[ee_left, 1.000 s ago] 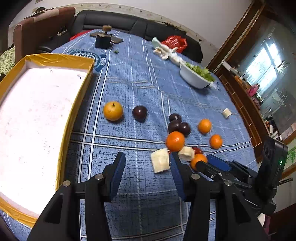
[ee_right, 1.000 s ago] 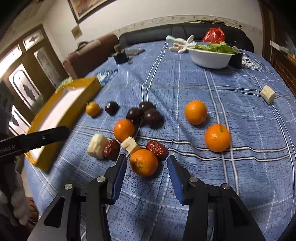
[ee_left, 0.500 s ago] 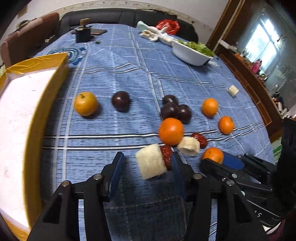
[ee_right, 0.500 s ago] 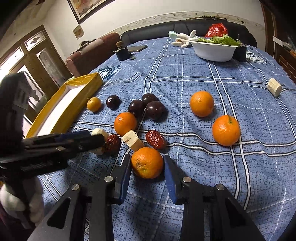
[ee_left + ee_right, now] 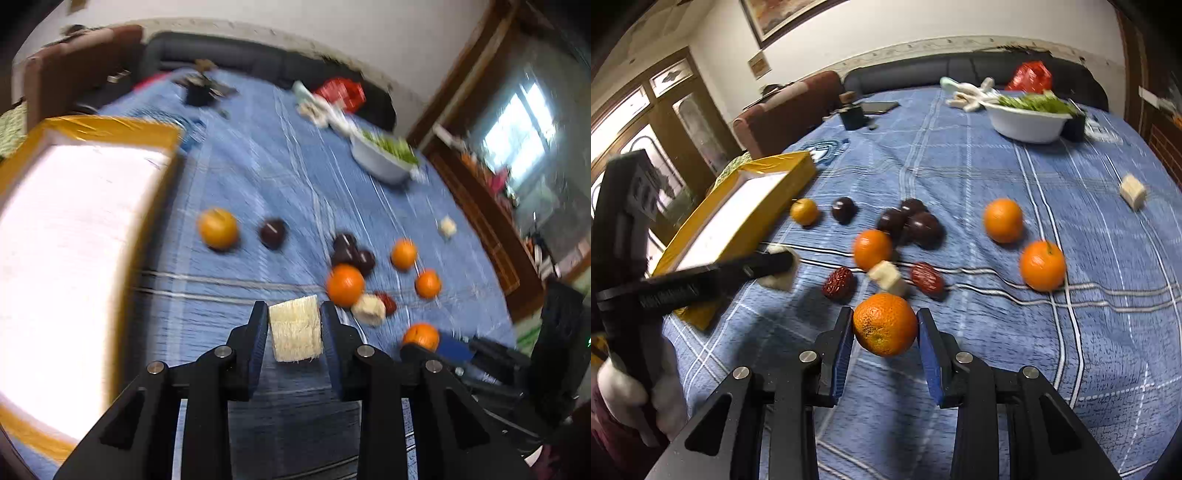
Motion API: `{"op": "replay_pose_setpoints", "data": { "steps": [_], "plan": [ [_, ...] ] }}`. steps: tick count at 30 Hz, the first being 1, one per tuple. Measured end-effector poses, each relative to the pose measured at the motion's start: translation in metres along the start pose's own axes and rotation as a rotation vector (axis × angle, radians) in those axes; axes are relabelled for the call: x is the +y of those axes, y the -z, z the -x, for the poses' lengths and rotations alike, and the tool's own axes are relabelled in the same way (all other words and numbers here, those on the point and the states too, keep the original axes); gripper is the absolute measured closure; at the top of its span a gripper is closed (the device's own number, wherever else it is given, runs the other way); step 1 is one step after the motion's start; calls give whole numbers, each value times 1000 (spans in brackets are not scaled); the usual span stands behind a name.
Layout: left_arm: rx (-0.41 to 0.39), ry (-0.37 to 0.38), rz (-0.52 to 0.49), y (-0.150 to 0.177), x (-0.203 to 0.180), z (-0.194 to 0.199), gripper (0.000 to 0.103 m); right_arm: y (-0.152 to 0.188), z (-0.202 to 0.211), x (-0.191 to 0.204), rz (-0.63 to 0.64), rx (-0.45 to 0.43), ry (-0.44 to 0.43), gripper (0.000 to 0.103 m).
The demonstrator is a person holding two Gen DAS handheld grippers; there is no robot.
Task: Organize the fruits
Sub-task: 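Carry both items over the yellow tray and open both tools to drop them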
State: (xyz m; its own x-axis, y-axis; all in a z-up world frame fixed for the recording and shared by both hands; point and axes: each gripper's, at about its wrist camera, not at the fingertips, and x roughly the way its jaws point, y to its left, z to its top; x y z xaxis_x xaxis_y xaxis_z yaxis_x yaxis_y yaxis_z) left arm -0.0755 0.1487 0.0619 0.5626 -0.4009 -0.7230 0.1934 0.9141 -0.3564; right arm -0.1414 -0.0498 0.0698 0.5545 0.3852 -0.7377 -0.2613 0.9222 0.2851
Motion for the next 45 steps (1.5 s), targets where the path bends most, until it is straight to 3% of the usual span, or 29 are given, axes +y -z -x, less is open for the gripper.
{"op": "replay_pose_setpoints", "data": {
  "steps": [6, 14, 19, 23, 27, 32, 34, 36, 41, 45],
  "plan": [
    [-131, -132, 100, -10, 62, 59, 75, -19, 2, 49, 95, -10, -66, 65],
    [-196, -338, 249, 2, 153, 99, 75, -43, -29, 145, 217, 24, -214, 65],
    [-181, -344, 323, 15, 192, 103, 75, -47, -66, 214, 341, 64, -245, 65],
    [-184, -313, 343, 21, 205, 105, 75, -41, -101, 246, 396, 115, -240, 64],
    [-204, -282, 363, 27, 214, 114, 72, -37, -125, 255, 396, 151, -232, 64],
    [-247, -249, 400, 29, 217, 126, 41, -37, -142, 258, 376, 172, -220, 64],
    [-267, -249, 408, 29, 215, 132, 32, -37, -139, 257, 369, 159, -229, 55],
    [-278, -251, 415, 29, 213, 137, 26, -36, -131, 255, 360, 139, -238, 40],
    [-284, -237, 412, 28, 202, 142, 25, -36, -102, 238, 324, 82, -261, 40],
    [-275, -223, 372, 23, 182, 140, 25, -32, -77, 201, 258, 48, -257, 40]
  ]
}}
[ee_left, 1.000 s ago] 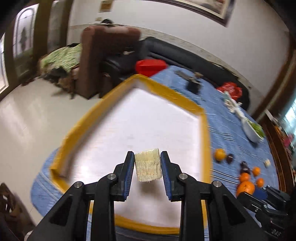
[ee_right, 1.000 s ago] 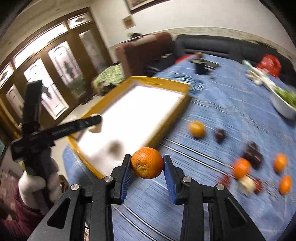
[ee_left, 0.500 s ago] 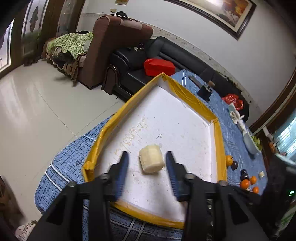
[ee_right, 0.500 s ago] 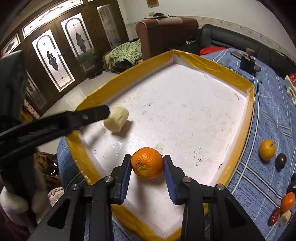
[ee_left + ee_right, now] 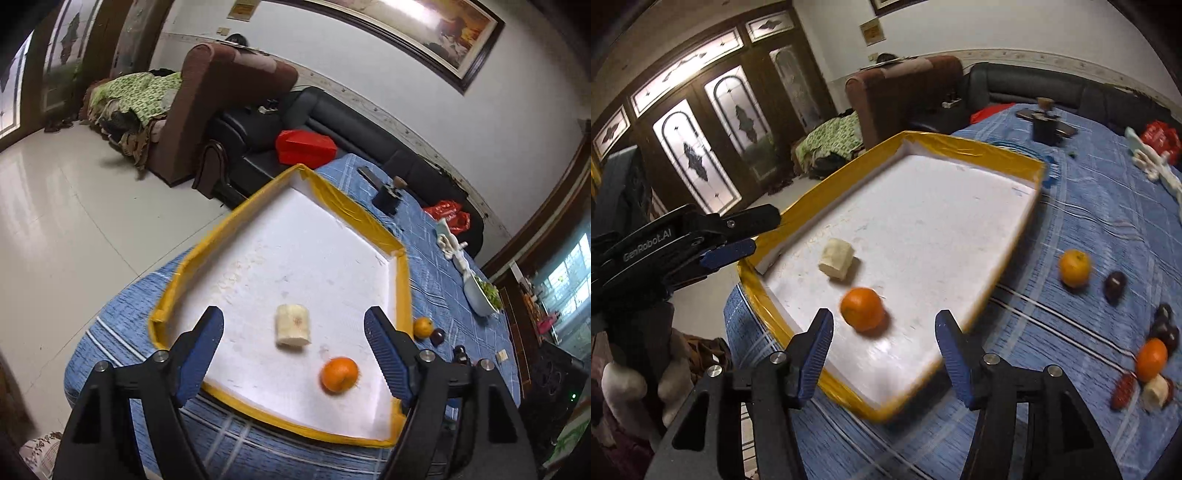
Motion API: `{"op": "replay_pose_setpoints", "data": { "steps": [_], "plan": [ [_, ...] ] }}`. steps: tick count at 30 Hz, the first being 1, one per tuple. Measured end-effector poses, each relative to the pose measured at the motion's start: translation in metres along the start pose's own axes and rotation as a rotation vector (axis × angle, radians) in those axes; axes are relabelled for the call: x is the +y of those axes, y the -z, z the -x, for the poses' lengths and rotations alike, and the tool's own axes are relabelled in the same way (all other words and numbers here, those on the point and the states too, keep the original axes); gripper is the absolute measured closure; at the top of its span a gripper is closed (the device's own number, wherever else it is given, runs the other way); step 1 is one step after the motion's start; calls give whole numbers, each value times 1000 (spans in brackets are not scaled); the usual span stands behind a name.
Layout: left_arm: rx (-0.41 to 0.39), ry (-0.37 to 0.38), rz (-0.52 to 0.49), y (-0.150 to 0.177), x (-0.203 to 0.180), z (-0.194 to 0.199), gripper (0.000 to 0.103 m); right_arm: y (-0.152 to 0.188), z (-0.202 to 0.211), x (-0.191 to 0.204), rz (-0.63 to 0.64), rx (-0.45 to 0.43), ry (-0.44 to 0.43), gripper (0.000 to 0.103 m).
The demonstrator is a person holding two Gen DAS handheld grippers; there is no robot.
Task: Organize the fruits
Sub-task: 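Carry both items over the yellow tray and open both tools to drop them, then move both open tools back toward the fruit on the table, then grasp a red date with the left tool while the right tool grasps a white chunk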
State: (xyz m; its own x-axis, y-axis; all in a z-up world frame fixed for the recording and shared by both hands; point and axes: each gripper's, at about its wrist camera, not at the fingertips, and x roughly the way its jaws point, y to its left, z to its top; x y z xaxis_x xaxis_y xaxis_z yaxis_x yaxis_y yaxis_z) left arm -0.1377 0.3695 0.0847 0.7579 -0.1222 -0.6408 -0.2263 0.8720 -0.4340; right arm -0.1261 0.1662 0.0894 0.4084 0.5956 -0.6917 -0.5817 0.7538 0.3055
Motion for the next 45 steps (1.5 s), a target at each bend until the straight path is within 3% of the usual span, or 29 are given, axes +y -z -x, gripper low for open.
{"op": "replay_pose_setpoints", "data": {
  "steps": [5, 9, 14, 20, 25, 30, 35, 37, 45],
  "plan": [
    [9, 41, -80, 7, -35, -1, 25, 30, 56, -61, -125, -60, 68, 40],
    [45, 87, -159, 19, -70, -10, 25, 58, 101, -116, -238, -95, 178, 40],
    [117, 138, -259, 41, -115, -28, 25, 80, 126, -168, -343, -96, 298, 41],
    [182, 173, -364, 67, -154, -42, 25, 75, 113, -186, -339, -91, 292, 42],
    [211, 161, -448, 86, -178, -53, 25, 63, 92, -179, -229, -75, 264, 48],
    [237, 142, -454, 90, -183, -67, 26, 58, 79, -176, -145, -65, 281, 64],
    [251, 129, -476, 94, -188, -79, 26, 64, 73, -179, -134, -53, 248, 70],
    [267, 121, -486, 97, -192, -87, 26, 65, 75, -179, -133, -58, 234, 77],
    [323, 141, -582, 118, -220, -109, 27, 65, 93, -186, -180, -143, 232, 77]
  ]
}}
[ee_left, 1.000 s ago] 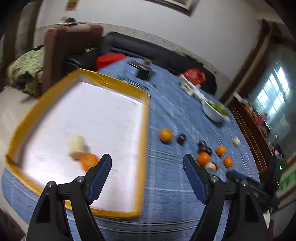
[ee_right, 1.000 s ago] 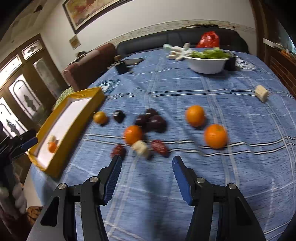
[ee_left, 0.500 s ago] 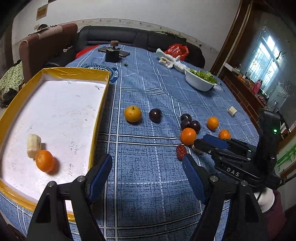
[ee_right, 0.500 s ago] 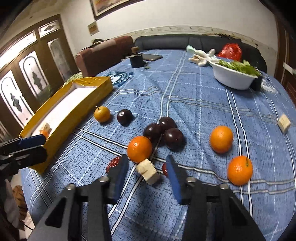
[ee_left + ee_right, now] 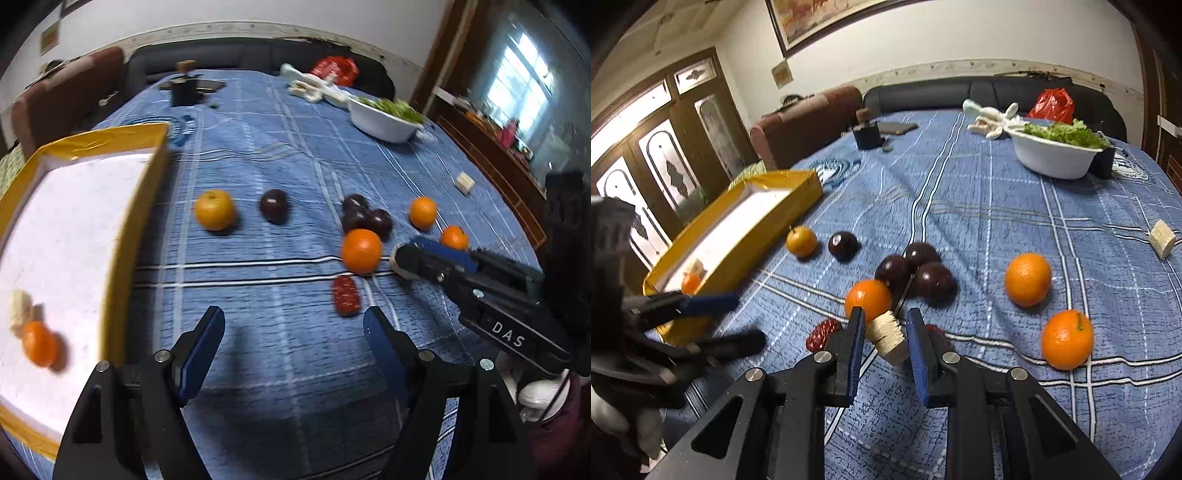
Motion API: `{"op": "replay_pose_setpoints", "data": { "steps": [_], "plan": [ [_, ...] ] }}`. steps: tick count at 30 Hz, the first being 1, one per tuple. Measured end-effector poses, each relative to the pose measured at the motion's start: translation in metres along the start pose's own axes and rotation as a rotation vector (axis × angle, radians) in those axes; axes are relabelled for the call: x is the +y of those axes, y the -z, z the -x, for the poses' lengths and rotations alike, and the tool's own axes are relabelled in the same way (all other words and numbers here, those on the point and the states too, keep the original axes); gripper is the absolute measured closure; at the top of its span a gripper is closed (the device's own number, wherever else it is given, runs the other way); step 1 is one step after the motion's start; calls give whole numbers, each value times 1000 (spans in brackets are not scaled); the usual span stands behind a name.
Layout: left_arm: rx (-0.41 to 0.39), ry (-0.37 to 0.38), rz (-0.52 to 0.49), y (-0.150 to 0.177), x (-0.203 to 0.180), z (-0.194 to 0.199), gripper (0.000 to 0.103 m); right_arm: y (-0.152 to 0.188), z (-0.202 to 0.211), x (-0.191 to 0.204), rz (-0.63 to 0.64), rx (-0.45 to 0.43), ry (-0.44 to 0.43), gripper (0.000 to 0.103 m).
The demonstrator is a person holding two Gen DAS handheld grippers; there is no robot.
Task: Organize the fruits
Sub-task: 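Grasp a red date with the left tool while the right tool grasps a white chunk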
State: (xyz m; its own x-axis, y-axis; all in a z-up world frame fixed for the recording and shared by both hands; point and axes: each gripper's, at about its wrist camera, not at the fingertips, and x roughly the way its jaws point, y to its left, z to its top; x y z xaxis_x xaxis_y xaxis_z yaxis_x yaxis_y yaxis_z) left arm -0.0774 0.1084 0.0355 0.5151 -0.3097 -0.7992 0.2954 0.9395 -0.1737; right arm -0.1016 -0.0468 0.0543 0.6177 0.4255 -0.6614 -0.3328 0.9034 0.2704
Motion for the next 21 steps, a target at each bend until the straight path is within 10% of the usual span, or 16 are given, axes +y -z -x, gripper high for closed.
{"op": "replay_pose_setpoints", "data": {
  "steps": [5, 10, 21],
  "plan": [
    [32, 4, -81, -5, -27, -25, 45, -2, 2, -3, -17, -9, -4, 77],
    [38, -36, -130, -7, -40, -37, 83, -2, 1, -5, -23, -2, -6, 77],
    [-93, -44, 46, -7, 10, 23, 83, -1, 2, -8, -36, -16, 5, 77]
  ]
}}
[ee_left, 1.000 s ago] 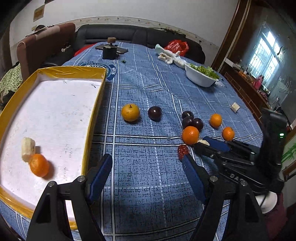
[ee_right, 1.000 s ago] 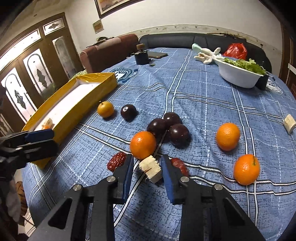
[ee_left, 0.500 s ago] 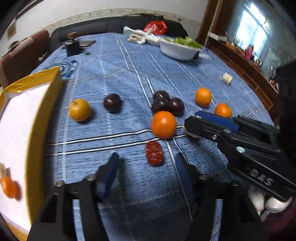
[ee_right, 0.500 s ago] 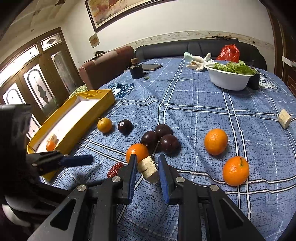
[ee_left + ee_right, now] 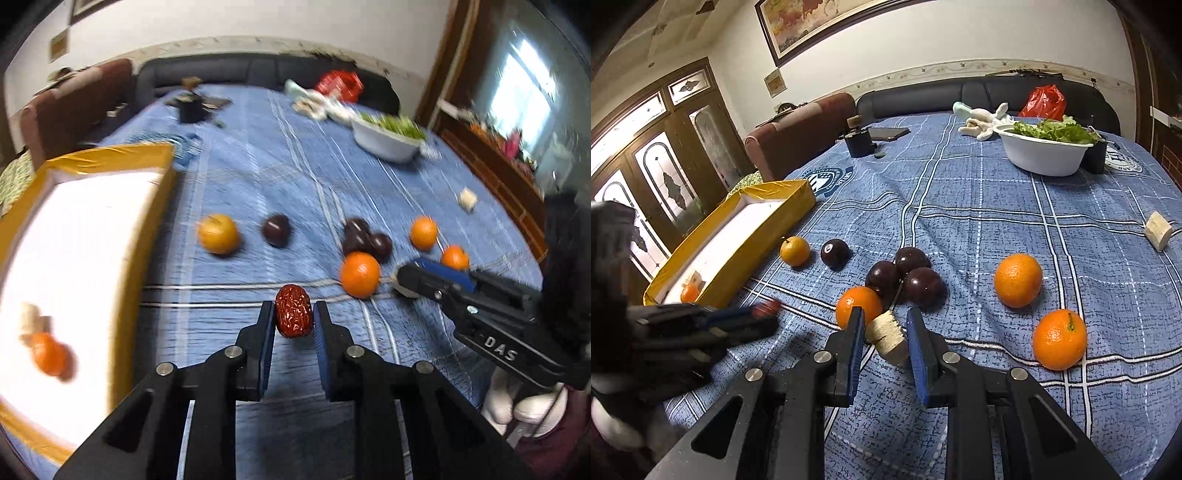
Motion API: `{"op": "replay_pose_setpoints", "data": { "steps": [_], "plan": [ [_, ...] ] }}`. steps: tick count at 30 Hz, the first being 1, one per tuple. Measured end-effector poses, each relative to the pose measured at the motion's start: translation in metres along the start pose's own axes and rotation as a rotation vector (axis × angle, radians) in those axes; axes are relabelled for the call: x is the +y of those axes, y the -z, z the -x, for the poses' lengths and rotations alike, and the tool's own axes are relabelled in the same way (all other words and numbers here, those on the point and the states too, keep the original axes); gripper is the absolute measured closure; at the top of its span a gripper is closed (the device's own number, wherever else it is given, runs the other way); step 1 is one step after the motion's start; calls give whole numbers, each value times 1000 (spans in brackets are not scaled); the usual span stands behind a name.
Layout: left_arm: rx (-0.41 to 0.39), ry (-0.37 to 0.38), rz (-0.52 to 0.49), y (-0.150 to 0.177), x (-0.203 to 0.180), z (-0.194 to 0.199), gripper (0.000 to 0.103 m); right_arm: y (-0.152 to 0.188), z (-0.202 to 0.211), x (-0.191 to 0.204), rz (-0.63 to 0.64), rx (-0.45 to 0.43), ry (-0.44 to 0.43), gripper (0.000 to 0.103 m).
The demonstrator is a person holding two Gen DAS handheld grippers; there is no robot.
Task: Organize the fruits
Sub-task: 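Carry the date and chunk over the tray and release both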
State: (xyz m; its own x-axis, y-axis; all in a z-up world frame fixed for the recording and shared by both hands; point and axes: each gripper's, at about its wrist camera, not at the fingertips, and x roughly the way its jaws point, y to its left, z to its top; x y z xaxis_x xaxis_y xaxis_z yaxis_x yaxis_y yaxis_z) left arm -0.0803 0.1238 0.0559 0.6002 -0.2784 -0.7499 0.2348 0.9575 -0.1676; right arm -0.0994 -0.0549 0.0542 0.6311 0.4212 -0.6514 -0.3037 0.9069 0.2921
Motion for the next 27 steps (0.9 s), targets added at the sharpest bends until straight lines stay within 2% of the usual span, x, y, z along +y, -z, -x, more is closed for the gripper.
{"op": "replay_pose_setpoints", "data": {
  "steps": [7, 10, 15, 20, 27],
  "plan": [
    [-102, -126, 166, 8, 86, 61, 83, -1, 1, 12, 31, 9, 42, 77],
    [-129, -186, 259, 16, 129, 80, 83, -7, 8, 32, 43, 4, -2, 77],
    [-134, -248, 378, 31, 182, 88, 83, -29, 9, 94, 129, 8, -102, 77],
    [-108, -251, 421, 42, 209, 82, 83, -46, -15, 160, 203, 61, -202, 77],
    [-117, -261, 415, 44, 226, 80, 83, -45, -82, 231, 297, 161, -207, 77]
  ]
}}
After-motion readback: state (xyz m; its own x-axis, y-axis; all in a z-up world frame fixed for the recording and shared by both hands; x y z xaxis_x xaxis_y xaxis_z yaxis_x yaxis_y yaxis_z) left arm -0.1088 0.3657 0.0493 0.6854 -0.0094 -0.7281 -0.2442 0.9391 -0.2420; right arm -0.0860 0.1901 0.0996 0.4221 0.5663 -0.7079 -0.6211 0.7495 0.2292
